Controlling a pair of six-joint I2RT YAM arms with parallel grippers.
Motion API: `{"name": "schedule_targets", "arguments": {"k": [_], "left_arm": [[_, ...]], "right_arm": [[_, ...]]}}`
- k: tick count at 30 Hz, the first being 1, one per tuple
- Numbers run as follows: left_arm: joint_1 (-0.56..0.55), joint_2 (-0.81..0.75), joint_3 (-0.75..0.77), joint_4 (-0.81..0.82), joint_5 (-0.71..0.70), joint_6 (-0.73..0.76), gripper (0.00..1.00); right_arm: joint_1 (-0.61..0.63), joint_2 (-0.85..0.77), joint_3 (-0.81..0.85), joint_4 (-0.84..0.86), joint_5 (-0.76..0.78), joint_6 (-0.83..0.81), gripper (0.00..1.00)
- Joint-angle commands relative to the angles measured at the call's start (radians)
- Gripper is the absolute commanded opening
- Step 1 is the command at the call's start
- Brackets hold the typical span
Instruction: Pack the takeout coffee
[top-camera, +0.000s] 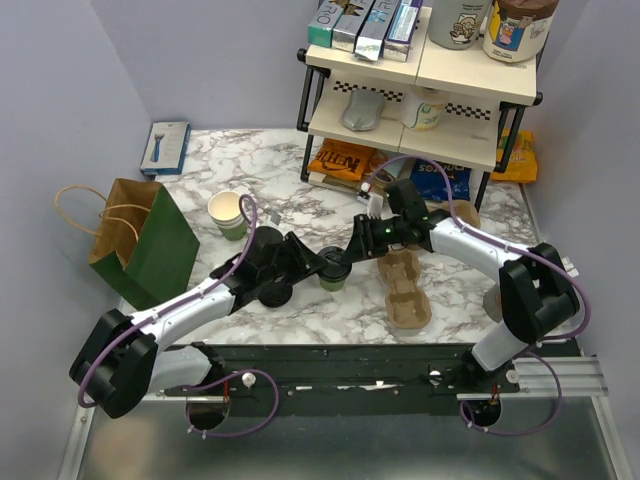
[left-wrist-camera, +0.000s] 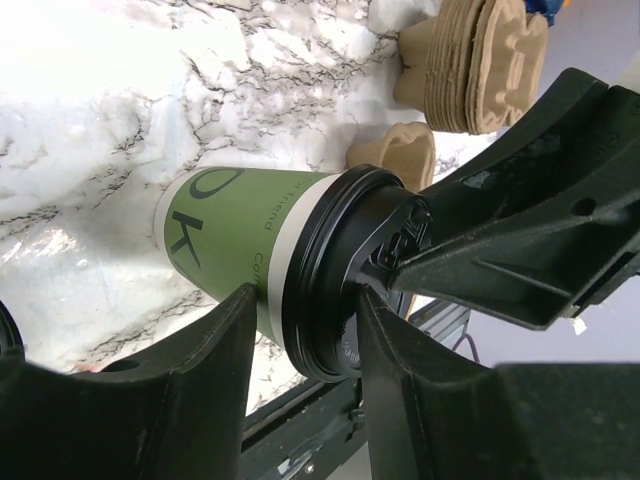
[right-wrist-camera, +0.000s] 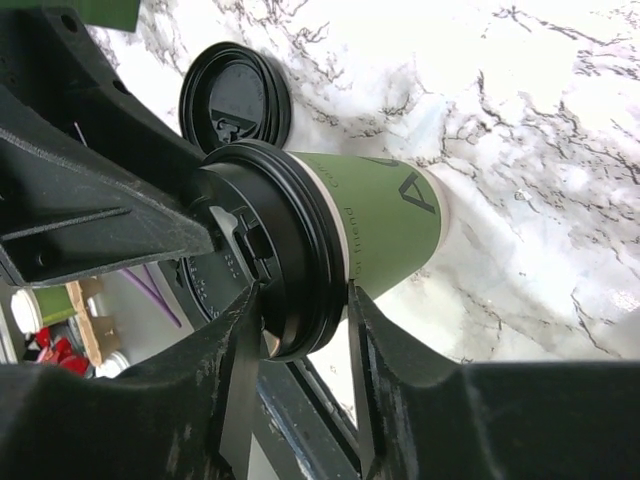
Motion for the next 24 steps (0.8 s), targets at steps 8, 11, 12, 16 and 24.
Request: {"name": "schedule_targets", "arguments": {"k": [8,11,12,16,24], "left_arm": [[-0.007,0.005,-0.147,0.036,-0.076,-0.027,0.33],[-0.006,0.022,-0.188,0.088,-0.071,-0.024,0.31],[-0.006,0.031,-0.217,0.148,-0.064,-0.027,0.28],[-0.006,0.049,-0.261,0.251,-0.041,-0.018,0.20],[-0.006,0.082,-0.218,0.196,-0.044,0.042,0.19]], "right_arm": [[0.008,0.026,-0.125,0.106,0.265,-0.027,0.33],[0.006,0.019,-0.137,0.138,0.311,-0.042,0.33],[0.008,0.016,-0.156,0.157,0.311,-0.042,0.33],[0.008,0.003,-0.213,0.267,0.285,-0.067,0.33],[0.071,-0.022,-0.280,0.425,0.363,-0.130,0.34]]}}
